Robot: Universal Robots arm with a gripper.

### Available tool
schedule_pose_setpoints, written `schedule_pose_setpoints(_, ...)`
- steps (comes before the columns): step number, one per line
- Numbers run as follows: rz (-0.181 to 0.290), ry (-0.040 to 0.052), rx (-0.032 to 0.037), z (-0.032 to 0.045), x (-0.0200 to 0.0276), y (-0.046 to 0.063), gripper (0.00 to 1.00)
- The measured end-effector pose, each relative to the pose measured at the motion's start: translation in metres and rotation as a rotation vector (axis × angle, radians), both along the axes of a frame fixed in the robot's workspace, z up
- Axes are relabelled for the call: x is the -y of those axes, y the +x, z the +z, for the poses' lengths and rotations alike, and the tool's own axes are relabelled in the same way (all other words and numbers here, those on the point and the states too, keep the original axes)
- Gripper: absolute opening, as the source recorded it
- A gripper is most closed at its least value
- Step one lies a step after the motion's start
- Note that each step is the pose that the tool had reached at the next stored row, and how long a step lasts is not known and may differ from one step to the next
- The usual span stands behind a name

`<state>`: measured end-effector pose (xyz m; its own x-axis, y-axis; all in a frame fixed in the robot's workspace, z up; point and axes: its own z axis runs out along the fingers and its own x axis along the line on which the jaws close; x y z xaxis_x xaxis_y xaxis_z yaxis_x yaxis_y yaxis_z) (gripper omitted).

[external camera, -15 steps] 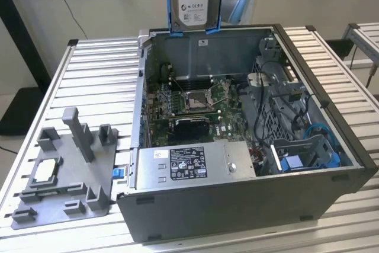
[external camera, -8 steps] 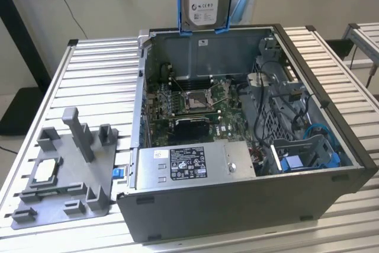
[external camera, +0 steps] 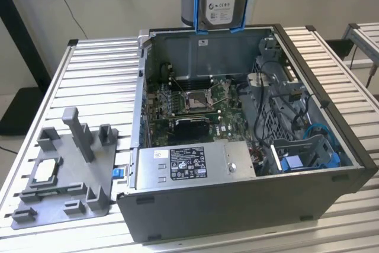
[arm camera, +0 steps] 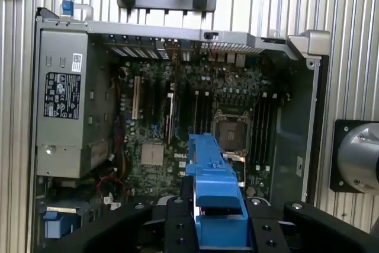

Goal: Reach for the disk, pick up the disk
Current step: 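Pick up the disk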

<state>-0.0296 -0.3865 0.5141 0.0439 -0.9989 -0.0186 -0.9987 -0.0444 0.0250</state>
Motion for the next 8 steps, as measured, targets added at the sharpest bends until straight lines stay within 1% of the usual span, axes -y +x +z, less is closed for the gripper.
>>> schedule_pose_setpoints(3, 0.000, 0.0001, -0.0008, 0.0000, 0.0001, 0.014, 0.00)
schedule_pose_setpoints(8, 0.001, 0.0001, -0.0014, -0.0001, 0.0000, 0.032, 0.00)
